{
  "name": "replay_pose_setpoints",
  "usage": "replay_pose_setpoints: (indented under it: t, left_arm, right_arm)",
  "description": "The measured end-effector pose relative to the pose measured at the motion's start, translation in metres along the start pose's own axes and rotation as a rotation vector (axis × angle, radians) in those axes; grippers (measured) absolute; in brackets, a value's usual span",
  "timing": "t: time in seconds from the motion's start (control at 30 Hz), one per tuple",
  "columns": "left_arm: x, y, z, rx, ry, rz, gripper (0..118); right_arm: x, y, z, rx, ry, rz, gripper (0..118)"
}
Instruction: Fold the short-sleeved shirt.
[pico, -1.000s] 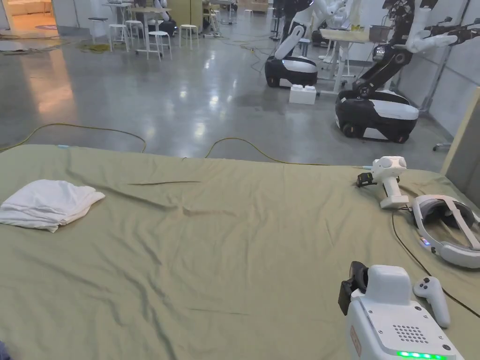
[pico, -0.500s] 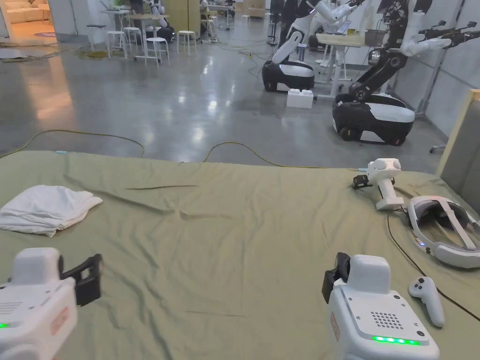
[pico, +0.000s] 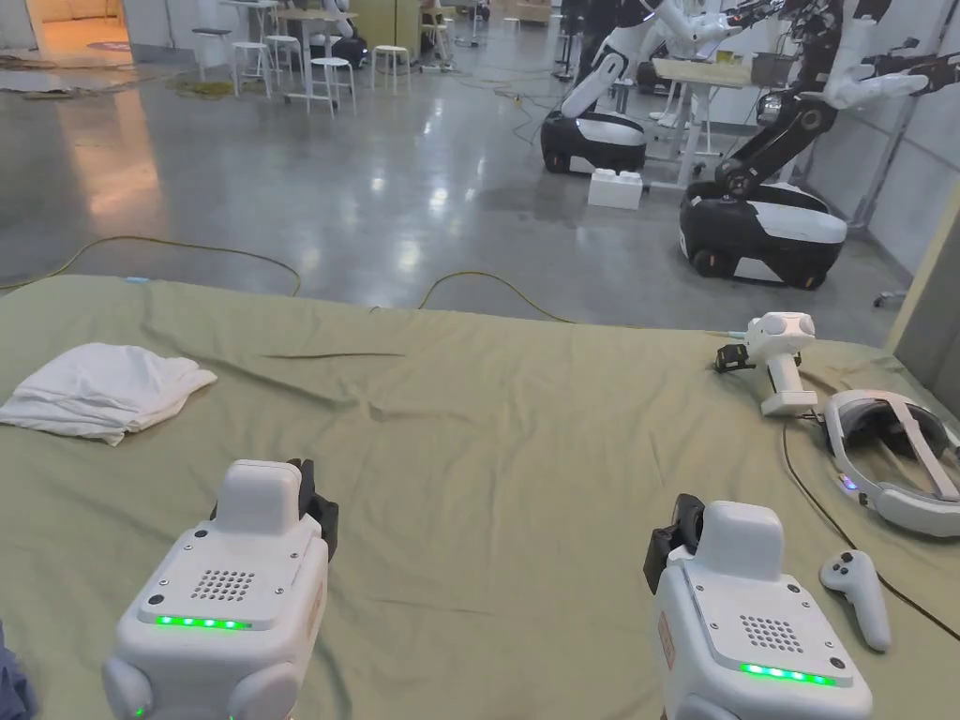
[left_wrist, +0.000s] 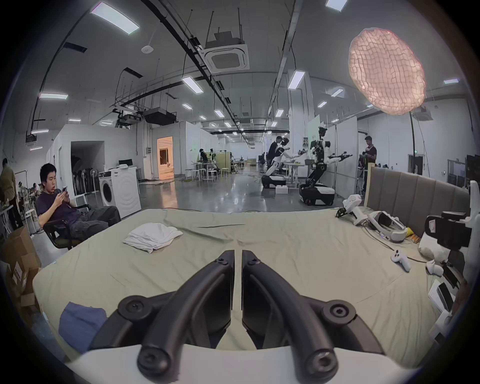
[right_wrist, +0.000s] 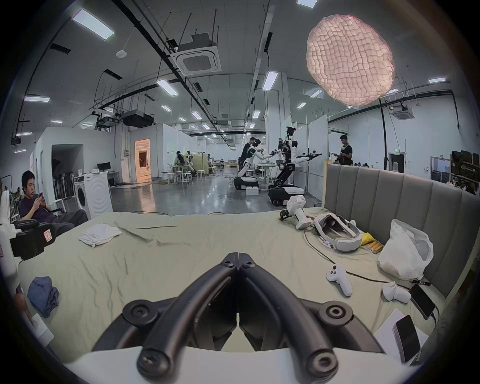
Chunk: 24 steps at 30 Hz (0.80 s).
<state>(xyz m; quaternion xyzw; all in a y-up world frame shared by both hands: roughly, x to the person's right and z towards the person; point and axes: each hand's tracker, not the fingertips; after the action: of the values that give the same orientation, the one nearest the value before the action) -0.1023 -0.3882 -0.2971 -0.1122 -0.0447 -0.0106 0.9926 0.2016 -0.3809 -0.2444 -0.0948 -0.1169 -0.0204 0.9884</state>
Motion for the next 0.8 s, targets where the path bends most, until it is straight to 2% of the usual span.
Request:
replay_pose_setpoints:
  t: [0.4,0.47,0.53,0.8]
  left_arm:
    - [0.003,0.005,0.003,0.005,-0.027,0.023,7]
    - [0.002,0.008,0.001,-0.028,-0.055,0.052,7]
    - [0.002,0.009,0.004,-0.016,-0.048,0.050,7]
    - [0.004,0.015,0.003,0.022,-0.037,-0.001,7]
  right_arm:
    - [-0.005,-0.002,0.006,0.005,0.013,0.015,0]
    - [-0.002,-0.003,0.007,0.010,0.042,0.049,0]
    - [-0.003,-0.003,0.005,-0.004,0.024,0.080,0]
    - [0.001,-0.003,0.007,-0.001,0.017,0.034,0]
